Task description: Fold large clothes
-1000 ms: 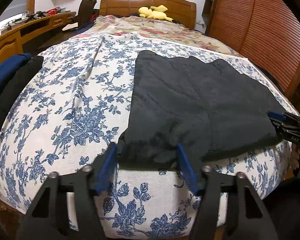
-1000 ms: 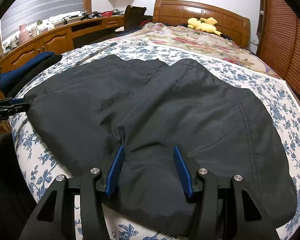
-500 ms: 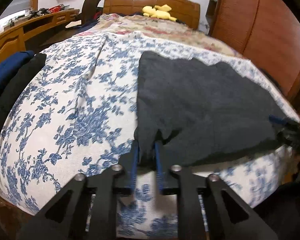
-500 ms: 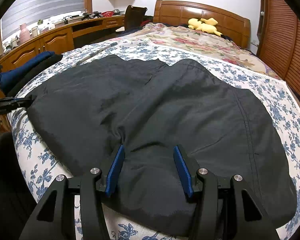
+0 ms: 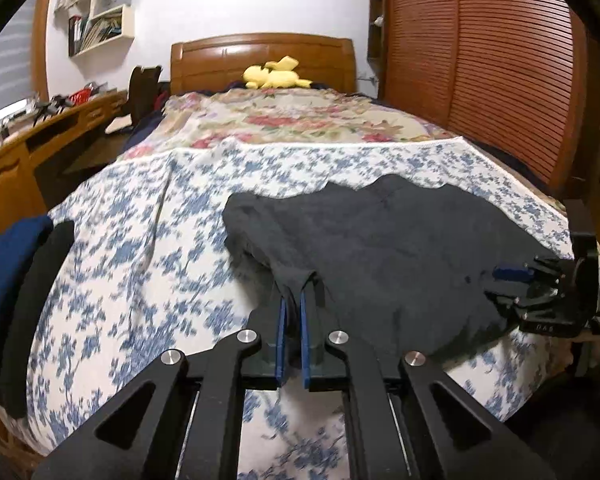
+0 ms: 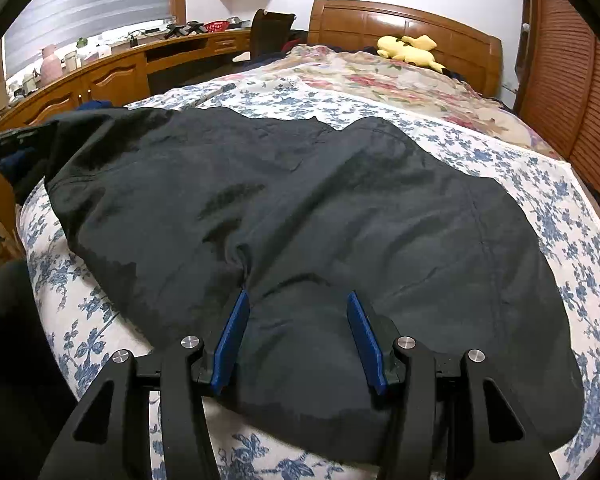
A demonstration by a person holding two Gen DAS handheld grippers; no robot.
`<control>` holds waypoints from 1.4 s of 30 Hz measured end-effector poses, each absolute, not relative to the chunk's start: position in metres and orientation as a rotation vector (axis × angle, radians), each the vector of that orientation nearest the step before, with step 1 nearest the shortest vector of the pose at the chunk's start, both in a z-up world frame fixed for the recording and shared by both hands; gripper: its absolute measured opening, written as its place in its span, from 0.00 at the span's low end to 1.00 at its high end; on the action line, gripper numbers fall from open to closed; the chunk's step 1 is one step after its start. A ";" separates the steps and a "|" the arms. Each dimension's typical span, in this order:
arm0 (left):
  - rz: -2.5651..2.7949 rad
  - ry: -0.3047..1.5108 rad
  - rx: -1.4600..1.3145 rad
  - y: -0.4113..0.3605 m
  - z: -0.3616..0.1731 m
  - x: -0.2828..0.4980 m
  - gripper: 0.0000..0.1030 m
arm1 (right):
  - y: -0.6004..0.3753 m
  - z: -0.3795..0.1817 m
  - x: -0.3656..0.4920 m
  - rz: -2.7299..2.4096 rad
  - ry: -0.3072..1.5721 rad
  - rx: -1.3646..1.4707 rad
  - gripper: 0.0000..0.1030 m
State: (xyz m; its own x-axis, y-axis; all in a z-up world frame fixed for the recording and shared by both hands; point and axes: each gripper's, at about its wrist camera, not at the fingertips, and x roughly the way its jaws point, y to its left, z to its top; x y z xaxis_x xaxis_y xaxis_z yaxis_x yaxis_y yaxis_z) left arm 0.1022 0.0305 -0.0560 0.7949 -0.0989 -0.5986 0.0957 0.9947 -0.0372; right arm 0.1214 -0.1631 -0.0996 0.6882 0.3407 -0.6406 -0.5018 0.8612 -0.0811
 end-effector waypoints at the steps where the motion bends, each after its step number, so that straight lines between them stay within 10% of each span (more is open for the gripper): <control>1: -0.113 0.632 0.003 0.025 -0.050 0.104 0.06 | -0.166 -0.099 0.121 0.475 0.659 -0.254 0.52; 30: -0.478 0.620 0.216 -0.227 -0.010 0.151 0.06 | -0.320 -0.083 0.075 0.281 0.600 -0.009 0.52; 33: -0.490 0.610 0.191 -0.215 -0.006 0.143 0.17 | -0.316 -0.079 0.072 0.294 0.594 -0.011 0.52; 40: -0.480 0.533 0.149 -0.179 0.003 0.122 0.79 | -0.308 -0.064 0.076 0.317 0.554 0.007 0.52; 42: -0.462 0.536 0.149 -0.169 0.001 0.119 0.79 | -0.303 -0.060 0.078 0.319 0.548 0.007 0.52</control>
State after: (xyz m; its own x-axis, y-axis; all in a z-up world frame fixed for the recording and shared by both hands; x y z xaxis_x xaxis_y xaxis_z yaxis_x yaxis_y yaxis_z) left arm 0.1188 -0.1685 0.0009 0.7604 -0.3841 -0.5237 0.4607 0.8874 0.0180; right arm 0.0782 -0.3027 -0.0600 0.8056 0.3002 -0.5108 -0.2966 0.9507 0.0910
